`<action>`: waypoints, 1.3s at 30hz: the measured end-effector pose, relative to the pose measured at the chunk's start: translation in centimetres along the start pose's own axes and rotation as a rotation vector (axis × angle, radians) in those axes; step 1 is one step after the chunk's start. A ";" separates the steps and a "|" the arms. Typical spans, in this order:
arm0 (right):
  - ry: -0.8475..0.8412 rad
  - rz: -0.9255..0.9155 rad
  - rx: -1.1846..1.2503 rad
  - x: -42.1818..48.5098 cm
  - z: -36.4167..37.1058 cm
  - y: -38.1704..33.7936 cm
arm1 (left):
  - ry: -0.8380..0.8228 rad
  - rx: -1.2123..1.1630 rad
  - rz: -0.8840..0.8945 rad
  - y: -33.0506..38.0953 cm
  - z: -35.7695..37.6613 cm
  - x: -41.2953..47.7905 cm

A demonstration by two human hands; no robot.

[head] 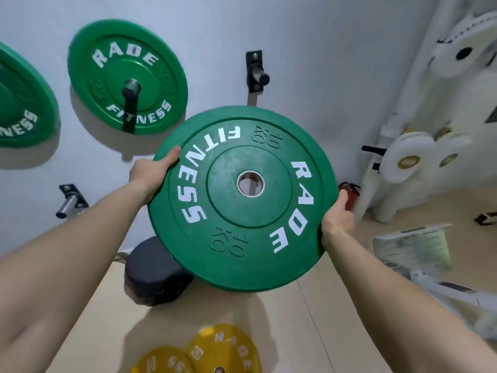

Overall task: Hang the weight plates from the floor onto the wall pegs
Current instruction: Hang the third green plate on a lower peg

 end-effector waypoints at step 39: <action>-0.039 0.002 0.175 33.5 29.9 -32.8 | 0.108 0.048 0.324 33.6 18.4 40.3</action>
Point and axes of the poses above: each hand's wrist, its own x-axis towards the middle knuckle, its own z-axis out of the palm, y = z × x, the point moved 5 cm from there along x, towards the middle knuckle, and after that the axes turned 2 degrees about -x, right-handed, at the moved point
